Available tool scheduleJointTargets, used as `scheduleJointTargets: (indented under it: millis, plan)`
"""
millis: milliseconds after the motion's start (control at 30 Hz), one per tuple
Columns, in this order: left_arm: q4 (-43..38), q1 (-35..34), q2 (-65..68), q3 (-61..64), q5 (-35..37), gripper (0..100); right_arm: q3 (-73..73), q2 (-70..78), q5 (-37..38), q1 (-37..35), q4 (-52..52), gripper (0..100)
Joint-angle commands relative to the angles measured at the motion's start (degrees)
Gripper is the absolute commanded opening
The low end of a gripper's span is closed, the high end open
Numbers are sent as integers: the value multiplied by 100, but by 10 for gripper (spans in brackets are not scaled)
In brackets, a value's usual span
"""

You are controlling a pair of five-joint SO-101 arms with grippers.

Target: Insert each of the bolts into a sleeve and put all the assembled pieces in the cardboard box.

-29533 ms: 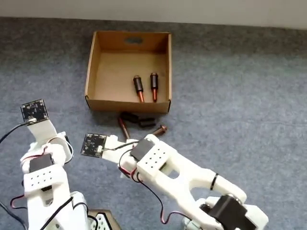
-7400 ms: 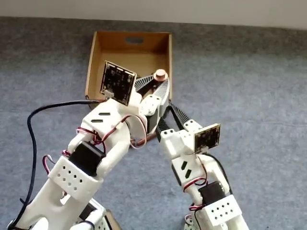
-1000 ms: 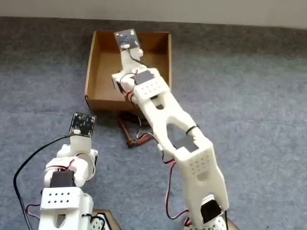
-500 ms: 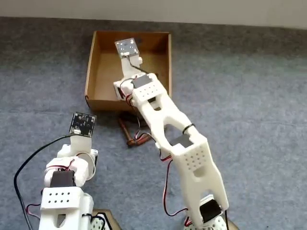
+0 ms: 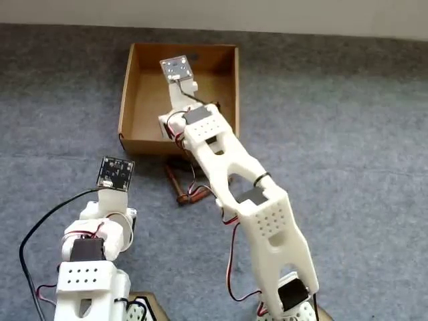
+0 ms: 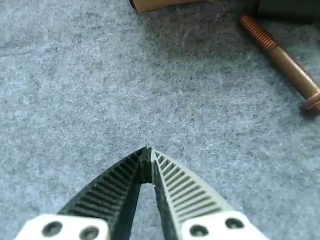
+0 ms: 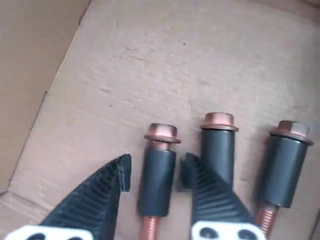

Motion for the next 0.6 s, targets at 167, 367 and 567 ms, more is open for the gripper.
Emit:
scheduleJointTargets:
  millis: [167,367,567]
  plan:
    - [0,-4,-4,-13,44,19,-1402,-251,-9,-48,558,187]
    - [-9,-4,-4,-13,44,20,-3486,-980,-9,-110,2079,187]
    - [-18,-4,-4,-13,44,20,-5323,-1411,0,110,3310,187]
